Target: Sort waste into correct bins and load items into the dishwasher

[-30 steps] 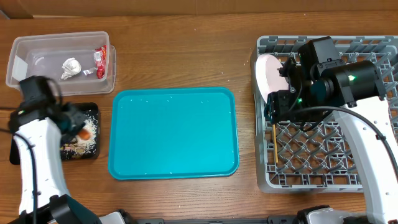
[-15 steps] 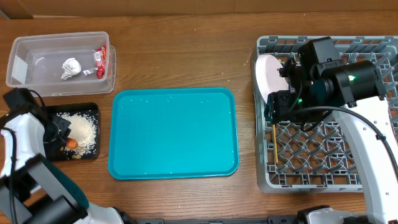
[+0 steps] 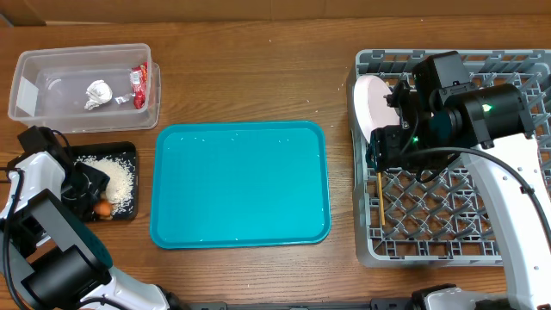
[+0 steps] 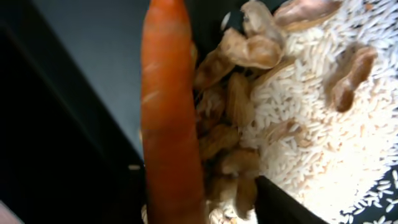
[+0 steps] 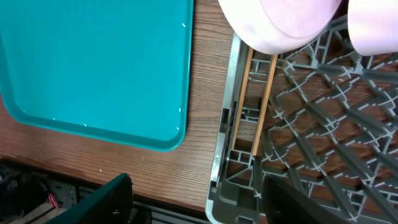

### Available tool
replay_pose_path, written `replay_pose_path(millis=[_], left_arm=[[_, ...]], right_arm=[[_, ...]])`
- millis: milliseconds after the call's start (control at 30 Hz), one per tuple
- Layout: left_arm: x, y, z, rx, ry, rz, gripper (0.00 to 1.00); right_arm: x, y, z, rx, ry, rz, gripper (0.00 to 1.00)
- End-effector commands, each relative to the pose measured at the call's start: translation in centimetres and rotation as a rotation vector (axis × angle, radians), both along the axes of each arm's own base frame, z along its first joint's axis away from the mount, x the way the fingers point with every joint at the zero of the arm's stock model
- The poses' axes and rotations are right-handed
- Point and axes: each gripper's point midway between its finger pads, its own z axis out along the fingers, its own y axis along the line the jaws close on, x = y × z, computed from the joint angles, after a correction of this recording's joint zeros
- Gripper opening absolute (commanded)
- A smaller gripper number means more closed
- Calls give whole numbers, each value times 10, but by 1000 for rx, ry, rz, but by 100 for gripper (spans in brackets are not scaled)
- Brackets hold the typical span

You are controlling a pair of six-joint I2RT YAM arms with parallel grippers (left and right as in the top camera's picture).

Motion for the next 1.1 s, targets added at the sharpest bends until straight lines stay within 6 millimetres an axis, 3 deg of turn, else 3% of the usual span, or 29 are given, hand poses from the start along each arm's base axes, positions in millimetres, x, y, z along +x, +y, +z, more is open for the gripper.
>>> replay_pose_path(millis=[0,167,300,400,533,567,600,667,767,900,1067], left_arm=[[17,7,22,-6,-55,5,64],[43,4,80,-9,-170,-49,68],[64,-10,128,51,-265,-150,70],[83,-44,159,89,-336,-323,73],[92,-104,171,94,-325,-622,81],[83,-131,165,55,-265,-738,86],[73,-147,160,21,-217,-789,89],[47,-172,151,-58,-103,-859,97],[10,-195,148,-147,42,-914,98],[-18,-203,154,-153,131,-954,93],[-26,-205,170,-68,-26,-968,94]], right_arm=[[2,1,2,0,-12,0,69],[14,4,5,12,-61,0,72],[47,12,17,49,-206,0,82],[77,19,32,81,-345,1,90],[96,23,35,94,-401,1,100],[94,22,24,83,-354,-1,100],[90,20,16,73,-313,-3,100],[79,15,1,52,-227,-10,100],[65,4,-11,32,-128,-48,100],[54,-16,-9,31,-80,-147,100],[43,-31,7,41,-165,-188,100]])
